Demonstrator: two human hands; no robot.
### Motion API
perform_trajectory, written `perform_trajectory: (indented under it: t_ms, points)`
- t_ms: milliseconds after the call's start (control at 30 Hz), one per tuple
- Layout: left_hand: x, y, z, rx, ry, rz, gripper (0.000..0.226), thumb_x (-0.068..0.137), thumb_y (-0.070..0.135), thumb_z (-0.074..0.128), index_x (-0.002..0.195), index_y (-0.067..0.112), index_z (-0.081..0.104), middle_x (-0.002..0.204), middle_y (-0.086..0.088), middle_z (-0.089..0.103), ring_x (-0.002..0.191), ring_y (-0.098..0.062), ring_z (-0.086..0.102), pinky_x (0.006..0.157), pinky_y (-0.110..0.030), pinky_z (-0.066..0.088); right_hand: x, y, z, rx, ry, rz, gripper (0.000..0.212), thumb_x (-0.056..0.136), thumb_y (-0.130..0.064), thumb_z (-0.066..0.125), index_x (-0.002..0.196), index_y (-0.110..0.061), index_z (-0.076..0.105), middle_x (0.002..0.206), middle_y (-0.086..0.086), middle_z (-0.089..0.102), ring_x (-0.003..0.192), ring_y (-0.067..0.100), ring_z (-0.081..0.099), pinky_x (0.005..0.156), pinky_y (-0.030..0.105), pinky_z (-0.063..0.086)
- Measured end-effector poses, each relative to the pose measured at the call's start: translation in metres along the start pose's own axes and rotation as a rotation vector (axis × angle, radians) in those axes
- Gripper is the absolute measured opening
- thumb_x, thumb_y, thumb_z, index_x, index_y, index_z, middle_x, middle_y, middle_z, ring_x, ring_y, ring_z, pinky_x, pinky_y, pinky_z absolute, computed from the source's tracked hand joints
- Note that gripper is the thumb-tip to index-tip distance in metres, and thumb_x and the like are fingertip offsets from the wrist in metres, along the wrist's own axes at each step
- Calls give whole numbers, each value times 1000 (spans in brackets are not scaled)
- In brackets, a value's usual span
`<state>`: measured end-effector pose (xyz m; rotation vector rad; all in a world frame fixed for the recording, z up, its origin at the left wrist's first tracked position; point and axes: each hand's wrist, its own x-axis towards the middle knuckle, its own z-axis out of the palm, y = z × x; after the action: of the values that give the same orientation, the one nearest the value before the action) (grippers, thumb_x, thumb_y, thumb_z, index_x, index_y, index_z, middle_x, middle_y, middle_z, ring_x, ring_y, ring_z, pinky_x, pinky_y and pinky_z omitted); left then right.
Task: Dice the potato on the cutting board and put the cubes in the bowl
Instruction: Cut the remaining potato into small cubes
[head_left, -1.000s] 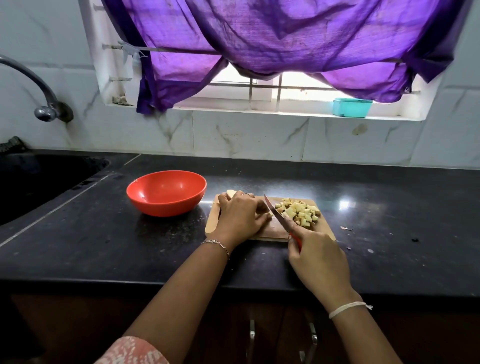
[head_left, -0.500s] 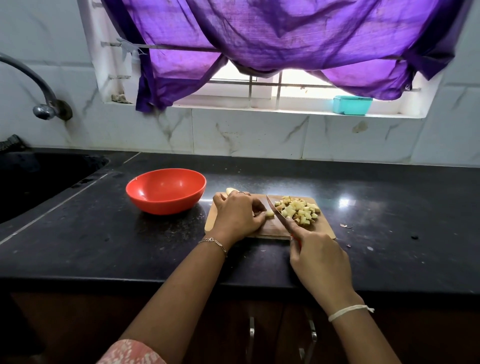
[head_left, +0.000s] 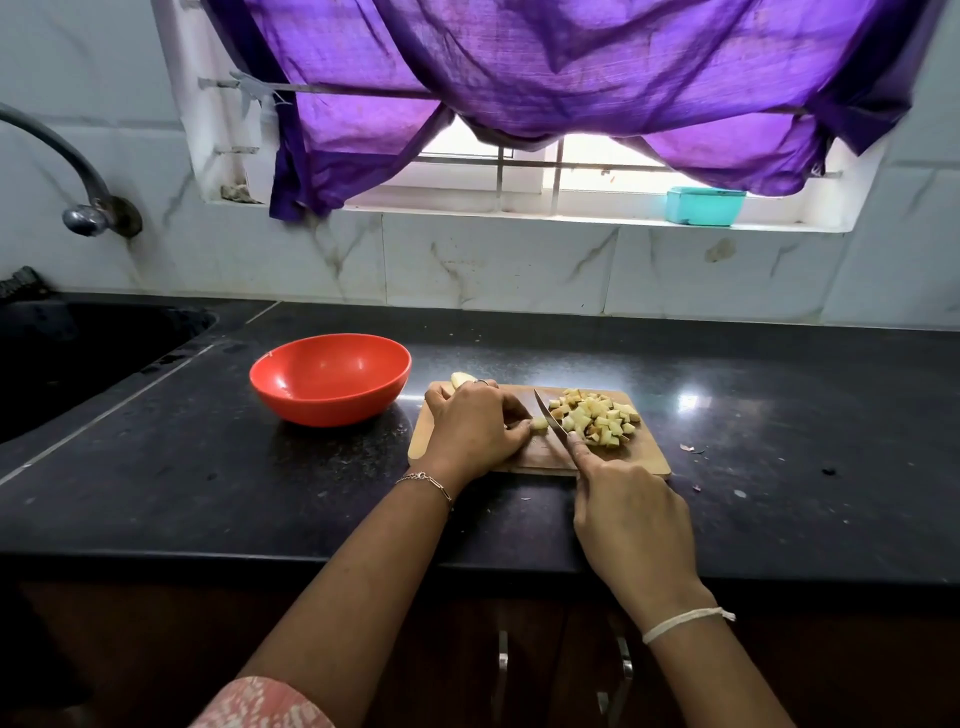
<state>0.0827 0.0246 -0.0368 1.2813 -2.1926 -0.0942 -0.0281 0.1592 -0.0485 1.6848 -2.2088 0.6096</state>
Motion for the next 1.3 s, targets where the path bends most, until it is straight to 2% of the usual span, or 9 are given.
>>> perform_trajectory:
  t_ms: [167,300,467,633,833,1067,1300]
  points:
    - [0,0,1,-5,3,-4,25,86,50,60,100,35,73,105,11,64,112,-11,51,91,-42,21,1,-2,3,-17,-3,-3,54,101,-22,36,150,-41,22,102,-4,64,91,17,63,65,29,45]
    - [0,-1,1,-16,9,0,25,86,50,60,101,35,73,103,10,64,110,-11,51,90,-41,21,2,-7,3,-84,-32,-33,57,100,-13,34,152,-34,21,104,-2,63,93,19,64,65,30,45]
    - [1,-2,2,-16,3,12,26,86,52,60,102,35,73,104,11,62,110,-11,51,89,-40,20,10,-11,0,-133,-47,-106,52,100,-8,30,149,-25,31,107,1,64,96,20,64,70,30,47]
    - [0,-3,4,-15,14,-1,27,86,54,60,102,36,73,106,13,66,110,-9,52,90,-40,19,11,-10,4,-94,-38,-78,57,99,-12,35,151,-30,24,105,0,65,94,21,64,67,31,46]
    - [1,-4,5,-36,47,-32,26,84,54,63,97,34,73,97,16,72,103,-7,58,85,-37,17,3,-6,4,-17,4,-25,58,98,-19,39,151,-38,22,102,-1,65,93,19,64,65,30,44]
    - [2,-4,4,-45,41,-55,27,83,55,65,97,34,73,95,14,72,103,-8,58,89,-37,18,1,-6,4,-34,-1,-60,58,99,-19,39,151,-36,22,99,-3,63,91,18,63,62,28,38]
    - [1,-3,2,-71,31,-56,23,84,53,65,94,34,73,94,15,72,102,-7,58,83,-35,14,9,-17,0,-153,-43,-125,55,98,-7,34,151,-23,28,108,2,65,97,21,64,70,31,48]
